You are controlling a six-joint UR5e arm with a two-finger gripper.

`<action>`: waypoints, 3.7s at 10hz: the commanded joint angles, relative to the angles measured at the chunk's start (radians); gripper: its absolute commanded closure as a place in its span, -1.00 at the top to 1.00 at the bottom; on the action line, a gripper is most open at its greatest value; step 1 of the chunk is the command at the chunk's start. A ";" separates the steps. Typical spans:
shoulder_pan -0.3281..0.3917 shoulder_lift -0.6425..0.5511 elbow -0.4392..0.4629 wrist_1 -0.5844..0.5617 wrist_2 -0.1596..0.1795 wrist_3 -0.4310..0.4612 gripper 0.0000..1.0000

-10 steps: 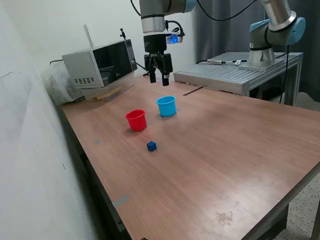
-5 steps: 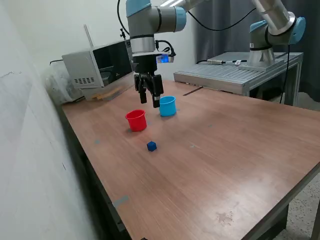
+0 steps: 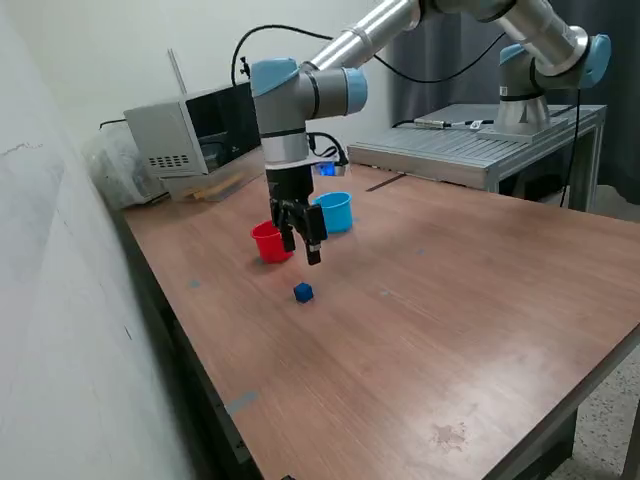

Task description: Place red objects in the red bin, and blue objects in the blue bin.

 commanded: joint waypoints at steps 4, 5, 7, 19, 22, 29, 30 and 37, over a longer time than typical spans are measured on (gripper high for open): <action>0.000 0.083 0.006 -0.076 -0.007 -0.003 1.00; 0.000 0.094 0.006 -0.078 -0.008 -0.003 1.00; 0.000 0.097 -0.002 -0.079 -0.011 -0.003 1.00; -0.011 0.099 -0.003 -0.087 -0.037 -0.003 -1.00; -0.011 0.097 -0.005 -0.087 -0.047 -0.004 -1.00; -0.015 -0.089 0.023 0.023 -0.070 0.005 -1.00; -0.017 -0.143 0.056 0.074 -0.074 0.007 -1.00; -0.216 -0.456 0.397 0.181 -0.142 -0.030 -1.00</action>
